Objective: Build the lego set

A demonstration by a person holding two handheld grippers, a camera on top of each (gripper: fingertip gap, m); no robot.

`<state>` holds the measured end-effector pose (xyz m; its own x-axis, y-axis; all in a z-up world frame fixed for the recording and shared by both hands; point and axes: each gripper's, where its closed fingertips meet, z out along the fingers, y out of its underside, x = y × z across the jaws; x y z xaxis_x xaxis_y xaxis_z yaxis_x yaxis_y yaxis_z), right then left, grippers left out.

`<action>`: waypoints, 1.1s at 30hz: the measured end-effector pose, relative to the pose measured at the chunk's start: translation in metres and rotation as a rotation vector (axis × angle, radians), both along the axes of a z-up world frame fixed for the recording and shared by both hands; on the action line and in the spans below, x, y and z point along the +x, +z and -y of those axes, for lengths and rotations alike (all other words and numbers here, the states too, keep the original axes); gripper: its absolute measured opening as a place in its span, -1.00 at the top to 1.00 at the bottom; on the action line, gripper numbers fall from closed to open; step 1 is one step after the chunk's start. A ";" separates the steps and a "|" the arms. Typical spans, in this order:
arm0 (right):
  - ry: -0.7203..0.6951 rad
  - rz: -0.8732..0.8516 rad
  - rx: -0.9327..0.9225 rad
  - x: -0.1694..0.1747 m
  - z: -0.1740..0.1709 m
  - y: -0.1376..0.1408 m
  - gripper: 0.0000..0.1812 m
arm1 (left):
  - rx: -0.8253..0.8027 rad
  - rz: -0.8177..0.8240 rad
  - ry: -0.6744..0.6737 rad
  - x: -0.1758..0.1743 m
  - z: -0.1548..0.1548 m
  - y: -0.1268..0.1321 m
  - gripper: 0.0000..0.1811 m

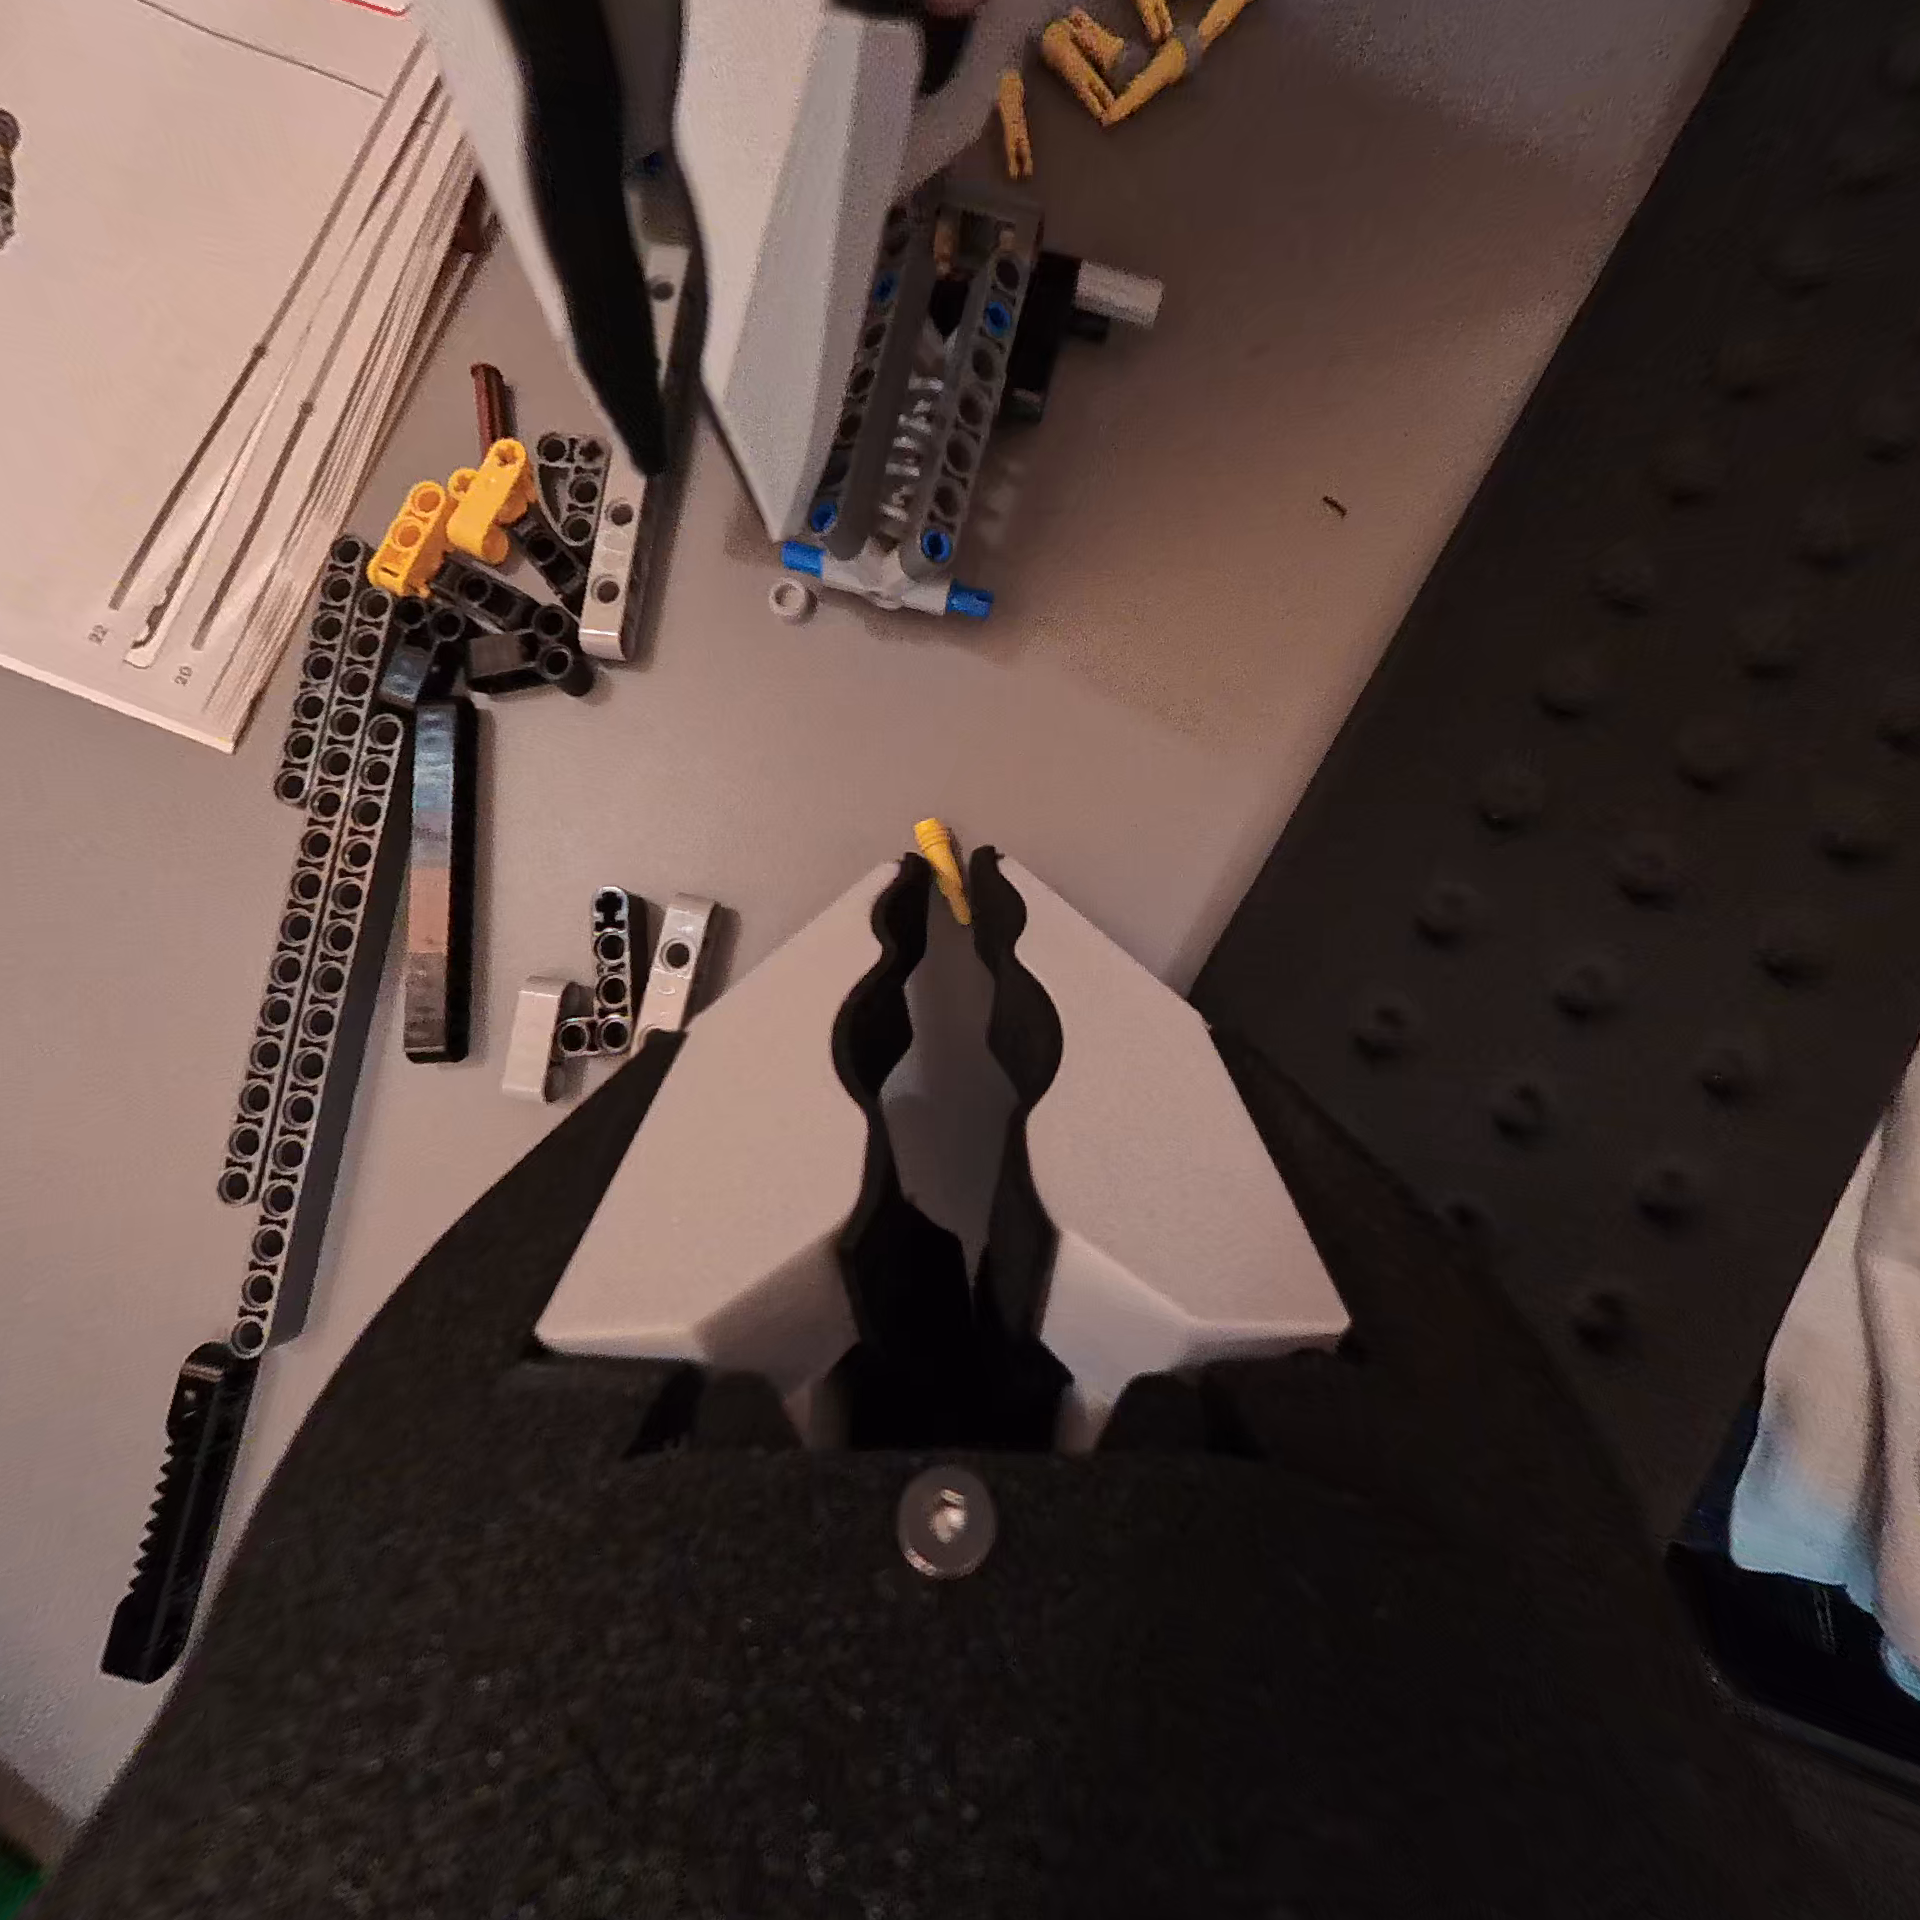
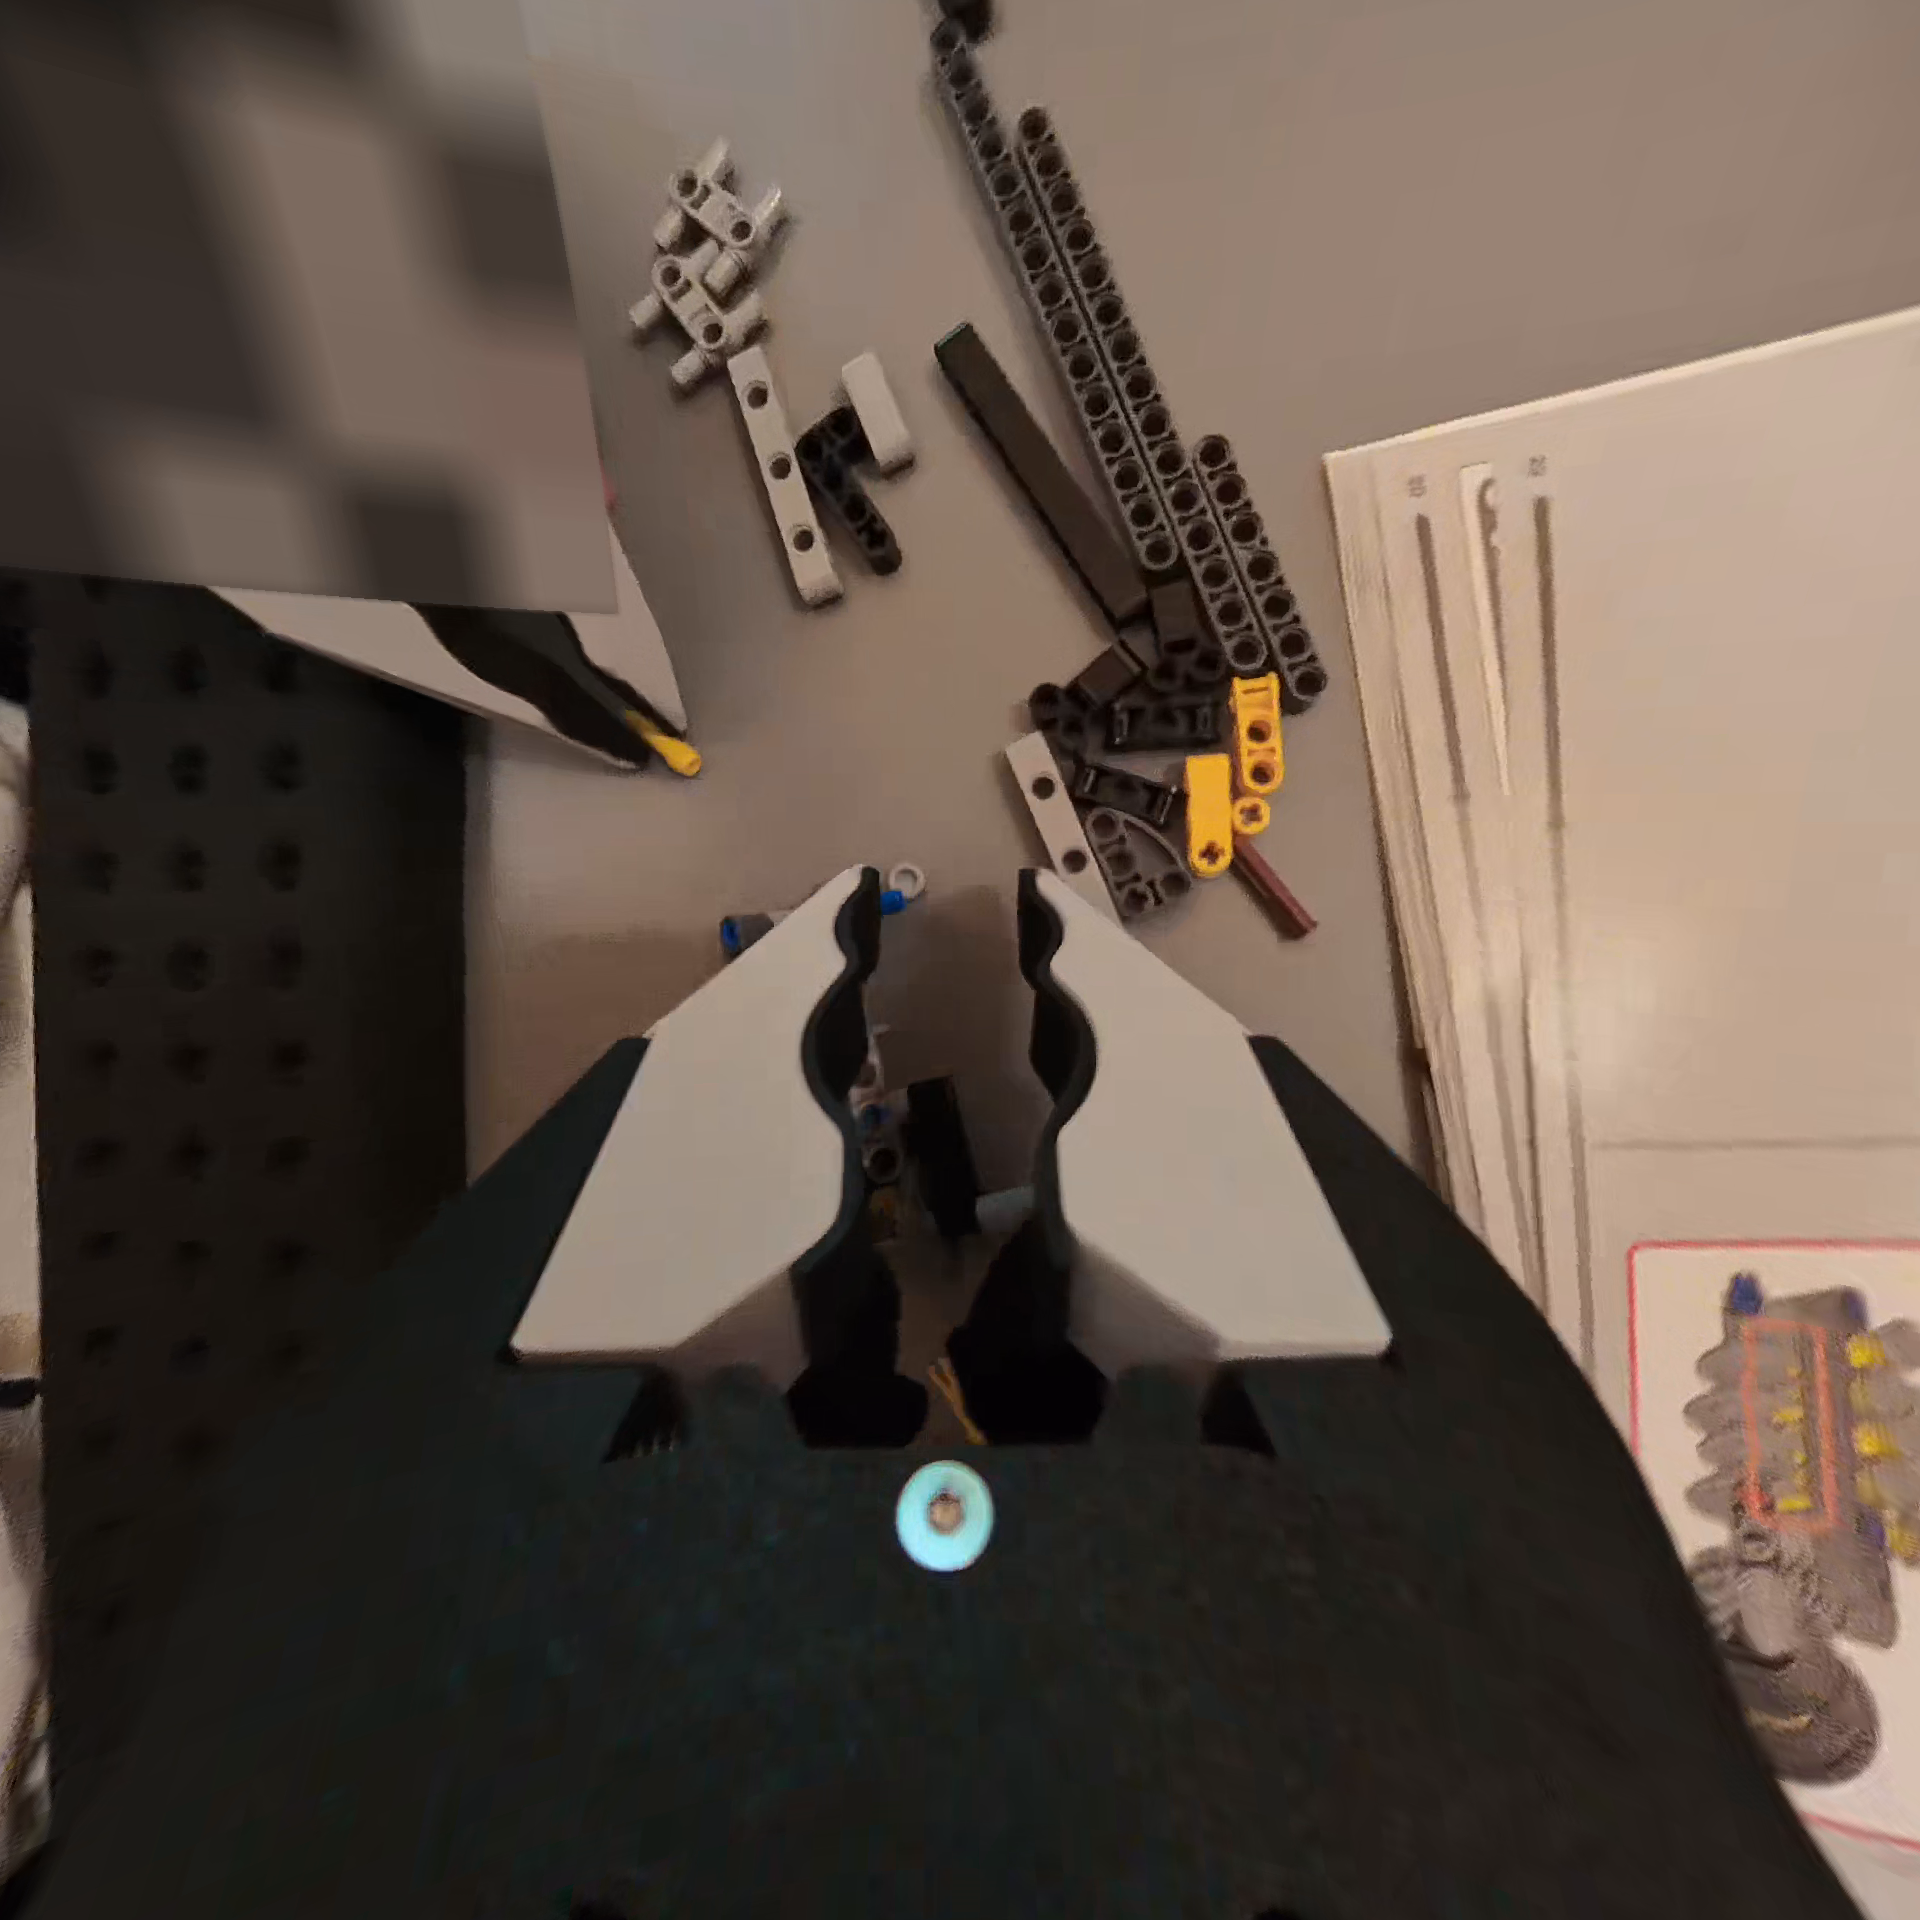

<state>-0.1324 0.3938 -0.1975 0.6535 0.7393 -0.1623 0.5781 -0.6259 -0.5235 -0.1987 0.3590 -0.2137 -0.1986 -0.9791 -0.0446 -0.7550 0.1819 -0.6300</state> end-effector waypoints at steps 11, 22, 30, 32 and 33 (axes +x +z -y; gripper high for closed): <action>0.005 -0.091 0.047 0.004 0.013 0.032 0.80 | 0.066 0.242 0.020 0.030 -0.028 0.037 0.84; -0.245 -0.452 0.158 0.014 0.074 0.051 0.83 | 0.096 0.080 -0.249 0.055 -0.024 0.006 0.80; -0.300 -0.504 0.182 0.038 0.097 0.051 0.83 | 0.083 0.054 -0.230 0.062 -0.025 -0.001 0.95; -0.287 -0.503 0.234 0.040 0.094 0.055 0.82 | 0.086 0.066 -0.194 0.063 -0.029 0.000 0.96; -0.281 -0.496 0.271 0.042 0.092 0.056 0.80 | 0.078 0.082 -0.174 0.063 -0.031 0.003 0.99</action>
